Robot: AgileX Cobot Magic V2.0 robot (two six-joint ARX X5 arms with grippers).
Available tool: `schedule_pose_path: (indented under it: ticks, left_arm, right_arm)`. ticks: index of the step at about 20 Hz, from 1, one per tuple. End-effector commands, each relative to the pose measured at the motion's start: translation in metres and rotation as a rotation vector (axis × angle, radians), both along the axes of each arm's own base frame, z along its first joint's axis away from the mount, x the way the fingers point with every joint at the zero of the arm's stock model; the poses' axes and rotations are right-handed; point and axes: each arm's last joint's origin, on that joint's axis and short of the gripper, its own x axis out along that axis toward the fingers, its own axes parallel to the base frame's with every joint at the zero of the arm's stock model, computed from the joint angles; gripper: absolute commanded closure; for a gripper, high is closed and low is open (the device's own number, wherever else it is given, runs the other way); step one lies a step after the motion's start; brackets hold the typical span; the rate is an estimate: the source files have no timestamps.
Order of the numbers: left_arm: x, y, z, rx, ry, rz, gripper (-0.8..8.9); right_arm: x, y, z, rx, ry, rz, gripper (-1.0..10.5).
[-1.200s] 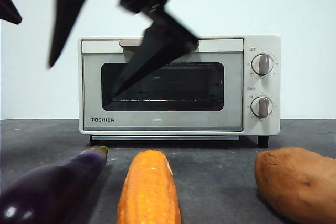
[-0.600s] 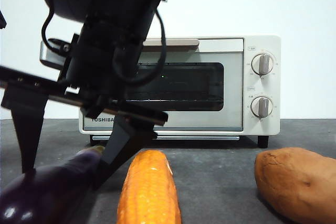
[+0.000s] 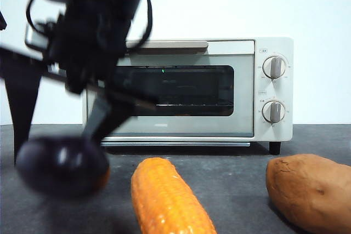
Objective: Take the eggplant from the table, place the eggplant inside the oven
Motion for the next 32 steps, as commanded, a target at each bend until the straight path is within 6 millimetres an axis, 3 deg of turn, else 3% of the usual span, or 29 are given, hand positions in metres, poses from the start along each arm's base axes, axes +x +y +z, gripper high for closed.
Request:
schedule_pose_path:
  ticks: [1, 6, 12, 16, 24, 29, 32]
  left_arm:
    - [0.002, 0.0, 0.008, 0.019, -0.031, -0.001, 8.07]
    - [0.003, 0.0, 0.017, 0.014, -0.076, 0.004, 8.07]
    - [0.008, -0.003, 0.037, -0.027, -0.133, -0.044, 8.07]
    - [0.026, -0.019, 0.036, -0.078, -0.097, -0.148, 8.07]
    - [0.071, -0.092, 0.038, -0.043, -0.018, -0.394, 8.07]
    - [0.103, -0.138, 0.052, 0.067, 0.067, -0.531, 8.07]
    - [0.122, -0.159, 0.052, 0.112, 0.134, -0.572, 8.07]
  right_arm:
    - [-0.003, 0.007, 0.023, -0.027, -0.023, 0.111, 7.5]
    - [-0.011, -0.009, 0.077, -0.093, -0.082, 0.267, 7.5]
    - [-0.028, -0.062, 0.125, -0.409, -0.337, 0.259, 7.5]
    - [-0.041, -0.092, 0.167, -0.385, -0.513, 0.195, 7.5]
    - [-0.08, -0.172, 0.24, -0.203, -0.724, 0.074, 7.5]
    - [-0.105, -0.219, 0.266, -0.077, -0.794, 0.015, 7.5]
    - [-0.118, -0.244, 0.272, -0.017, -0.816, -0.027, 7.5]
